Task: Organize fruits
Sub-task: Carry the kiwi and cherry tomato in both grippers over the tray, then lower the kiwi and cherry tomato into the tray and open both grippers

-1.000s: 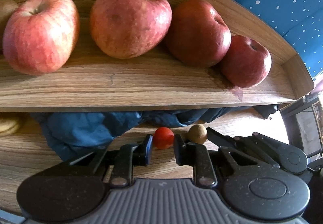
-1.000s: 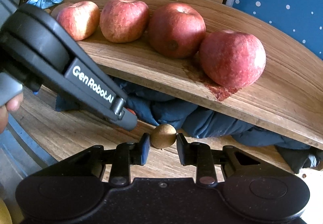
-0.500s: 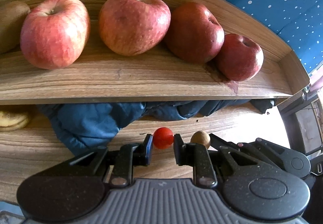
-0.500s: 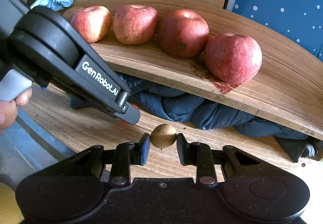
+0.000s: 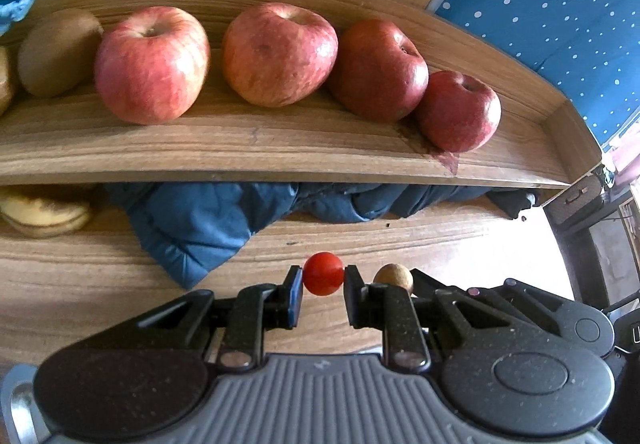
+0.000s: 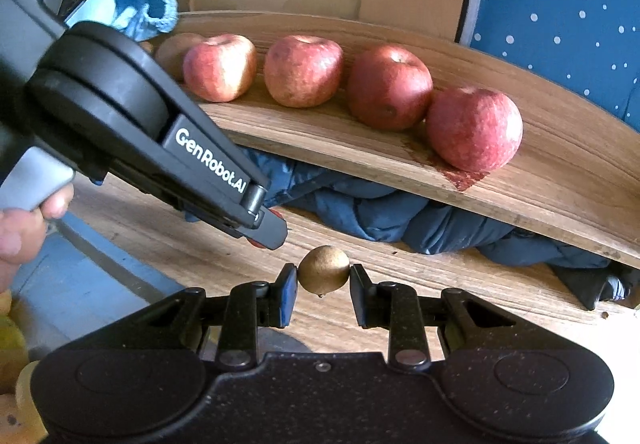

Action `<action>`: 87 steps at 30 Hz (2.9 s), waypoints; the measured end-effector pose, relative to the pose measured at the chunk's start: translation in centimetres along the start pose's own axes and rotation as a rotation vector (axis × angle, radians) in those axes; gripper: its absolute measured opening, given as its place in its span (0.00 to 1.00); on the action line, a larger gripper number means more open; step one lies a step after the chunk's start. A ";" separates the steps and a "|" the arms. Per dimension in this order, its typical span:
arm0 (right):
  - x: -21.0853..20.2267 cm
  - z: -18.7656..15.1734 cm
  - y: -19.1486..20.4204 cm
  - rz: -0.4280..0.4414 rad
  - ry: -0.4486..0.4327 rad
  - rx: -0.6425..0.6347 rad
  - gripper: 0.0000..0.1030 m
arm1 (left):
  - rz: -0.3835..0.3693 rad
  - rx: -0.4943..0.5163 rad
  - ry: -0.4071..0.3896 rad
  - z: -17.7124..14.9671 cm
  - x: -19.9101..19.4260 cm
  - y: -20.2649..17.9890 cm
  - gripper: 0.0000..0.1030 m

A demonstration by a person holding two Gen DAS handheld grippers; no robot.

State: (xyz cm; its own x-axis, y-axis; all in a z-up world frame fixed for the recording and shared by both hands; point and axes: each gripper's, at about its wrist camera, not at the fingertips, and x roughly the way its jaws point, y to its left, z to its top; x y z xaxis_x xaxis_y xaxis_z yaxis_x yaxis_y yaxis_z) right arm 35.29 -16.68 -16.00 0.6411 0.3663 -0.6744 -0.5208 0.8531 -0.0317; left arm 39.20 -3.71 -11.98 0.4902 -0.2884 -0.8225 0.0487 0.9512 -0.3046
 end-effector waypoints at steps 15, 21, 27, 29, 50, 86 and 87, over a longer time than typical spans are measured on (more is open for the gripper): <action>-3.0 -1.8 2.4 0.046 0.002 -0.039 0.29 | 0.029 -0.012 0.001 -3.2 -2.2 0.3 0.23; -3.6 -2.5 3.2 0.066 0.011 -0.051 0.29 | 0.043 -0.018 0.013 -4.4 -2.9 0.7 0.23; -4.0 -3.1 3.9 0.086 0.023 -0.068 0.29 | 0.062 -0.031 0.030 -5.7 -3.2 0.9 0.23; -4.0 -3.3 4.2 0.092 0.031 -0.071 0.29 | 0.068 -0.040 0.035 -6.1 -3.3 1.1 0.23; -3.9 -4.5 5.6 0.129 0.062 -0.075 0.29 | 0.109 -0.039 0.088 -7.5 -3.7 1.7 0.23; -3.6 -4.6 5.1 0.115 0.081 0.043 0.42 | 0.120 0.000 0.136 -6.4 -3.3 2.5 0.51; -3.8 -4.6 5.1 0.110 0.079 0.049 0.44 | 0.122 -0.001 0.132 -6.3 -3.4 2.5 0.55</action>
State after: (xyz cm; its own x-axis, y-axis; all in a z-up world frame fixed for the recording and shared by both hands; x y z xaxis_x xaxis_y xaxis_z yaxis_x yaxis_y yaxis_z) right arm 27.59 -15.45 -16.98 0.5338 0.4302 -0.7280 -0.5565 0.8269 0.0806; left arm 32.11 -0.99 -12.97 0.3740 -0.1827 -0.9092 -0.0047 0.9800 -0.1989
